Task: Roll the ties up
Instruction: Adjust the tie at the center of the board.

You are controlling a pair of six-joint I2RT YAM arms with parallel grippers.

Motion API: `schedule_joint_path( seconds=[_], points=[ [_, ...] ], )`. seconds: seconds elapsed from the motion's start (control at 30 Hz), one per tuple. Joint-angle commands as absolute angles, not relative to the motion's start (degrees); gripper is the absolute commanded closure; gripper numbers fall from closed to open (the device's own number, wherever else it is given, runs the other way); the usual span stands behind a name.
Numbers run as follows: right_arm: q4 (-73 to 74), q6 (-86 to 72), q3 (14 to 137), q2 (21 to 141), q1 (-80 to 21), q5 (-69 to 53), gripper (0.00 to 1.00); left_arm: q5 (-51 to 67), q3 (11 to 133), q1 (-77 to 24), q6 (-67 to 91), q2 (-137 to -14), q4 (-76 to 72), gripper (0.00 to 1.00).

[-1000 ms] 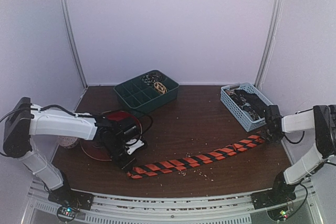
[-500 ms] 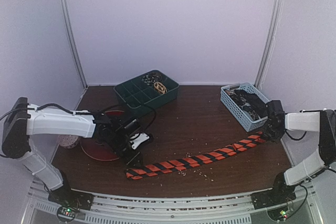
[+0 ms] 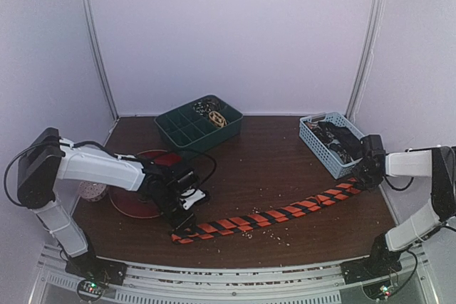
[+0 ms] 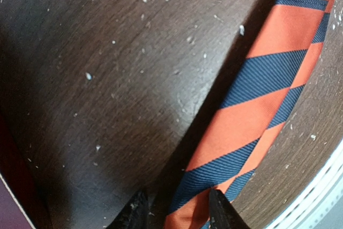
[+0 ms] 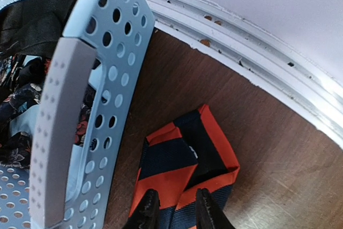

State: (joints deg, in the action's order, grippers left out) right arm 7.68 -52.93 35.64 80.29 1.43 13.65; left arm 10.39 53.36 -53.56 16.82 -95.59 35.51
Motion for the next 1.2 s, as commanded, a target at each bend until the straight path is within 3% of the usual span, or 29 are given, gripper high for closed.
schedule_joint_path(
  seconds=[0.0,0.2,0.4,0.87,1.17],
  points=[
    [5.32,-55.83,36.42,83.87,1.76,12.04,0.75,10.30,52.63,-53.17,16.00,-94.62,34.19,0.61],
    [4.87,-56.63,36.89,86.27,1.76,12.86,0.73,10.19,52.21,-53.19,16.52,-94.11,34.19,0.62],
    [3.26,-56.20,35.76,84.99,1.76,14.89,1.00,10.23,52.11,-53.17,17.03,-93.14,34.34,0.63],
    [6.54,-53.72,34.07,76.35,1.76,16.16,1.00,9.73,52.79,-53.19,18.87,-90.36,34.57,0.63],
    [7.31,-51.40,31.07,72.45,1.76,19.29,1.00,11.20,50.60,-53.20,23.13,-88.20,31.91,0.69]
  ],
)
